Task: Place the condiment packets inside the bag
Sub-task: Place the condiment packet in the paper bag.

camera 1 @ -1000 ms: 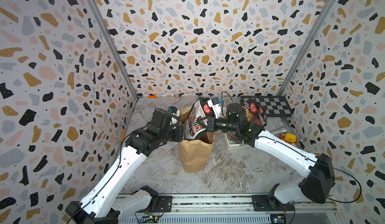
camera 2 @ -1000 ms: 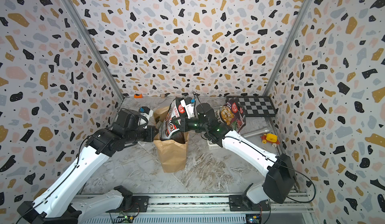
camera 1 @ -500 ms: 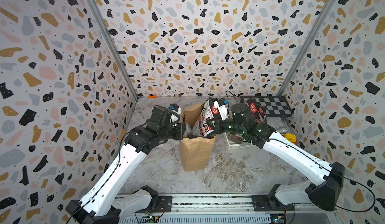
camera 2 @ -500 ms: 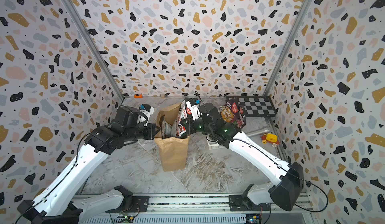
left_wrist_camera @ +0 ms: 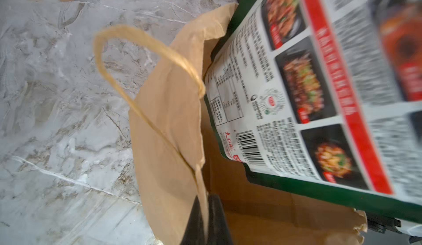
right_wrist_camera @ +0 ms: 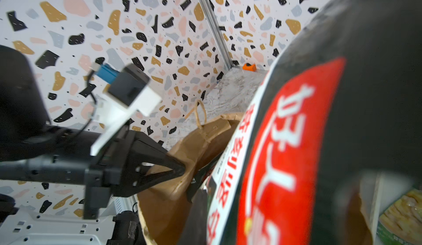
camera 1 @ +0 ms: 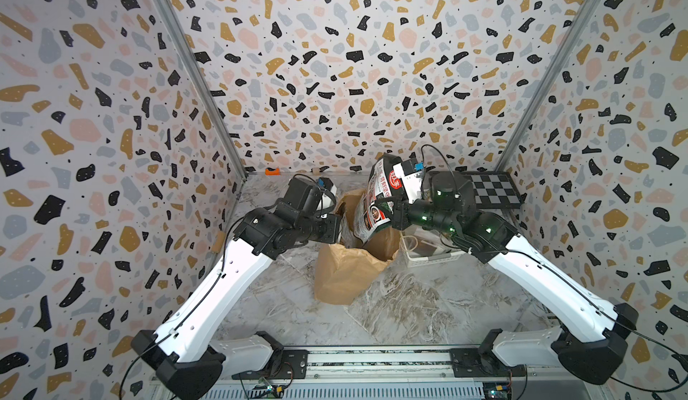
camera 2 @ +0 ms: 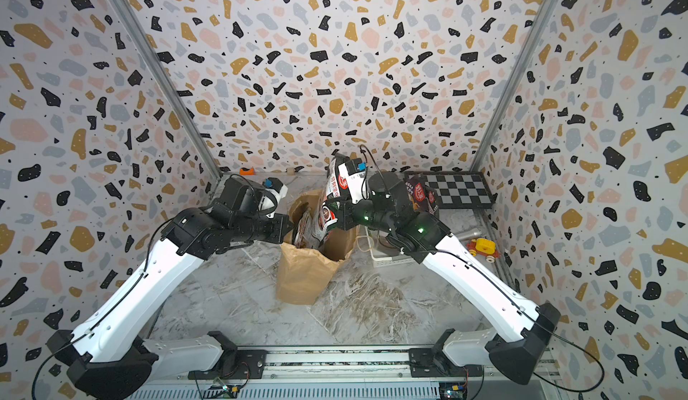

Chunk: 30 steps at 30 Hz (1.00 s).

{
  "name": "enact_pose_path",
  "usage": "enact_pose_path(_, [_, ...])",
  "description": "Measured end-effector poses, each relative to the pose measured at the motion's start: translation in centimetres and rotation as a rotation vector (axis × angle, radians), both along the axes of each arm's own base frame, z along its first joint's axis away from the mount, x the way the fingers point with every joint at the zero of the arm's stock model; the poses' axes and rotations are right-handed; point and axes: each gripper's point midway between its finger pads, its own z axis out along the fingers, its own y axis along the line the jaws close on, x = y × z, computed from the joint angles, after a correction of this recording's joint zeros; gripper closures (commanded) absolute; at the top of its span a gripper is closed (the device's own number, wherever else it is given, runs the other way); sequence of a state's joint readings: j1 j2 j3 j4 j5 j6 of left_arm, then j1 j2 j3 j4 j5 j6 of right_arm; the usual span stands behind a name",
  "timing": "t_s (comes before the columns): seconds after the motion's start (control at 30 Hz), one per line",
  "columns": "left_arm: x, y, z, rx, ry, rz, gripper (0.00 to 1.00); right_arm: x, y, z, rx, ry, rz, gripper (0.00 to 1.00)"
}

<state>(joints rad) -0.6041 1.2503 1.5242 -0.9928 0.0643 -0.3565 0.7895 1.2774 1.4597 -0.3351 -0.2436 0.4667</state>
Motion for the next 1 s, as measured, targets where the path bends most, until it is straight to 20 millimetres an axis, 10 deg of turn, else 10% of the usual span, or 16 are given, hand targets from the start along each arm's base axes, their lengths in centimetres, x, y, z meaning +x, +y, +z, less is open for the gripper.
enact_pose_path(0.27, [-0.9,-1.2,0.4,0.013,-0.033,-0.042,1.00,-3.2,-1.4,3.7,0.157,-0.059,0.066,1.00])
enact_pose_path(1.0, [-1.1,-1.9,-0.8,-0.002,-0.045,-0.062,1.00,1.4,4.8,-1.1,0.184,0.069,0.120,1.00])
